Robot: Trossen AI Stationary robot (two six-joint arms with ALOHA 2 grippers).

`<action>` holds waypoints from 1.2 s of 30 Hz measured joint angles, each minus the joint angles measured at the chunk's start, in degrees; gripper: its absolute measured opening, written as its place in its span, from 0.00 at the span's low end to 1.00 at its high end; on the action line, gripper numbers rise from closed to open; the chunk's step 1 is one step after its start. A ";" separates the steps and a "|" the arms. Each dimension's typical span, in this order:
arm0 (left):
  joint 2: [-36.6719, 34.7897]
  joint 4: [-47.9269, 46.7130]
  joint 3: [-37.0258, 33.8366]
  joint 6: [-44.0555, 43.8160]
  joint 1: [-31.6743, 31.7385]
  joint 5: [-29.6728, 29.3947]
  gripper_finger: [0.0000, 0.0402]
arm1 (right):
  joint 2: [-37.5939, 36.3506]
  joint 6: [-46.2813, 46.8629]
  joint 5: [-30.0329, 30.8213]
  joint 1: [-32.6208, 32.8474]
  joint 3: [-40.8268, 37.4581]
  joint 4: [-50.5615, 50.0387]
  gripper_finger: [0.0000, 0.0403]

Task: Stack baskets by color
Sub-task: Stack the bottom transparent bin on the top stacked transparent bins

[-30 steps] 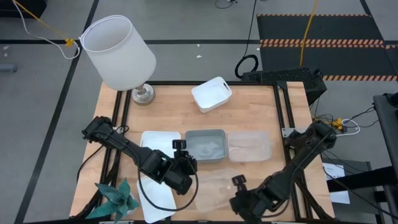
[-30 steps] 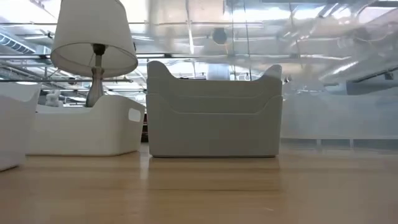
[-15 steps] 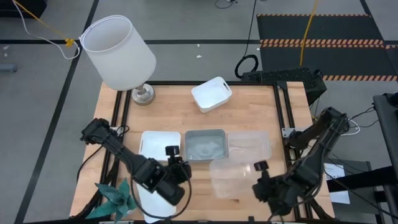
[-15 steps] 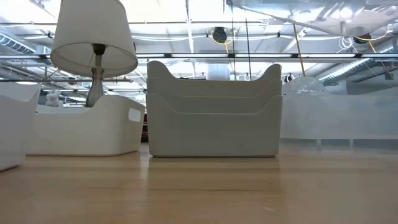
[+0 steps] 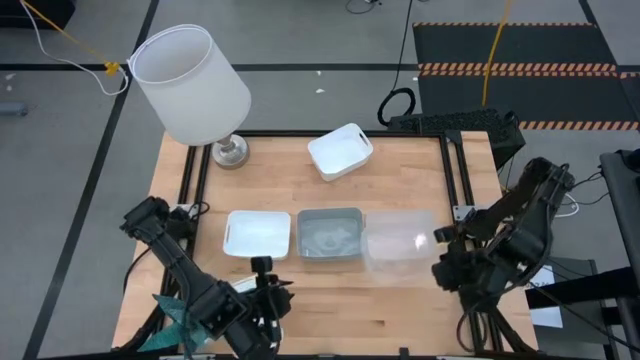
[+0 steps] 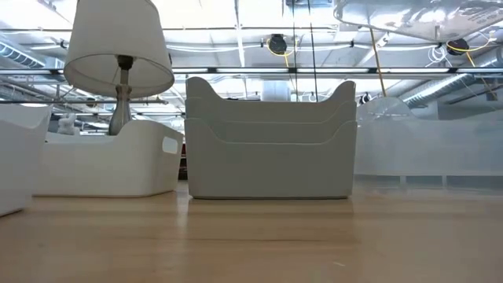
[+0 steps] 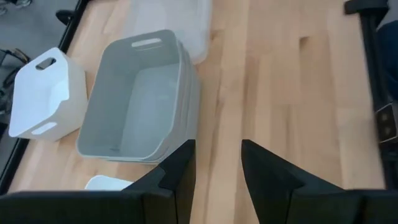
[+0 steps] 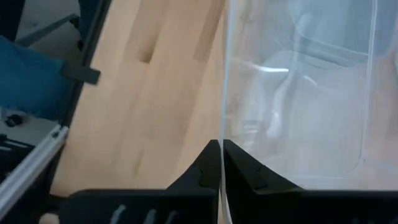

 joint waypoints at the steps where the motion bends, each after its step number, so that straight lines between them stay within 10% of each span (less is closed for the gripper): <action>1: 0.14 0.62 0.00 0.08 -0.29 -0.06 0.33 | -0.63 0.00 0.02 0.00 0.00 -0.86 0.00; 36: 0.28 4.89 0.00 0.76 -1.00 -0.47 0.33 | -9.72 7.10 4.18 -0.17 -15.55 -4.20 0.00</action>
